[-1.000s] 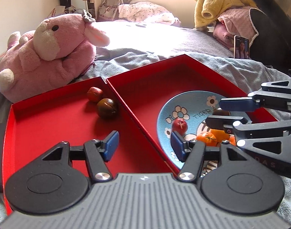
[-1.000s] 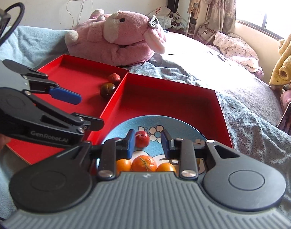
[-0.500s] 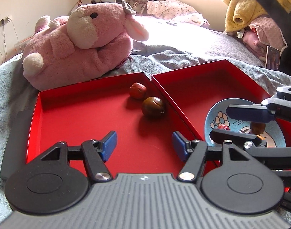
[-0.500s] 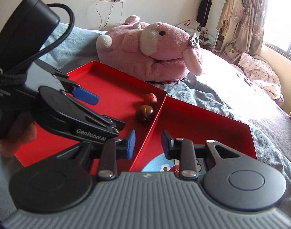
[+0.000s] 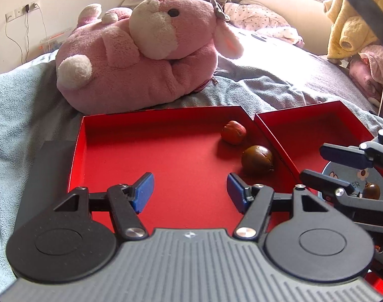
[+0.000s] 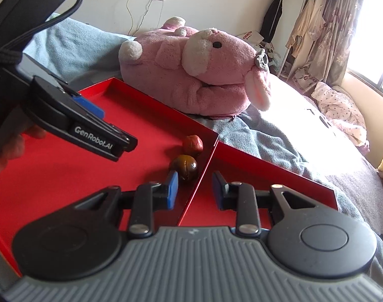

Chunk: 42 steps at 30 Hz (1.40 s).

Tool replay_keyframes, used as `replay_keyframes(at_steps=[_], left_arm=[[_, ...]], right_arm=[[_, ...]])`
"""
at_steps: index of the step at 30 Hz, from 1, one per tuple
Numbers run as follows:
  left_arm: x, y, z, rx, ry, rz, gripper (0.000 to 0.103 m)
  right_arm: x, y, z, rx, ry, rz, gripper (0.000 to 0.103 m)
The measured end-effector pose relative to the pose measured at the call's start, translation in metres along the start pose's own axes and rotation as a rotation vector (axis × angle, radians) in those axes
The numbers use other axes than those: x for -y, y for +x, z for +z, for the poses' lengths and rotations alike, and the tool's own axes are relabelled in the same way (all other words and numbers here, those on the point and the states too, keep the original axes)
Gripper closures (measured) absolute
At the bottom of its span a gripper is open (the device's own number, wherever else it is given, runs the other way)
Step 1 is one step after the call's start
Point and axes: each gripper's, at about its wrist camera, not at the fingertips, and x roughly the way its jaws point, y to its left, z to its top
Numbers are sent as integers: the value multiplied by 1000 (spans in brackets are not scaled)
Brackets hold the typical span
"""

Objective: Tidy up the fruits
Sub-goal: 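Move the right tool to a dark tomato while the left tool approaches a red tomato, then close the right tool on the dark tomato while the left tool grasps the red tomato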

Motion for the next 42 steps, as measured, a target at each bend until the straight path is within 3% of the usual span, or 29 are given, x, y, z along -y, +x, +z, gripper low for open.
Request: replay_keyframes(at_steps=[4,8,11,14,22,27,32,37,42], left_arm=[[0,3,3,2,11,-6,34],[-2,6,5,4,13,-13,33],[-6,10,7,2,9,-10,32],[-8,14,8,-5,4,-8,32],[-8,19,8,-10,4,-7,32],[-6,21,9,-13,11,-13,32],[6,26,24,25,124,-84,29],[24,42,44,50,253,-177,26],[43,72,51,38,337,-160,26]], right_arm=[[-16,20,11,18,-108,-9,70],[-29,48,11,-31,-264,-37,70],[-31,60,9,-62,-313,-33,70],[-34,65,8,-72,-344,-32,63],[-24,79,12,-130,-228,14,61],[-28,81,9,-127,-263,15,60],[-24,68,4,-94,-206,41,61],[-25,27,-4,-55,-132,76,62],[-31,-12,-15,-36,-106,111,62]])
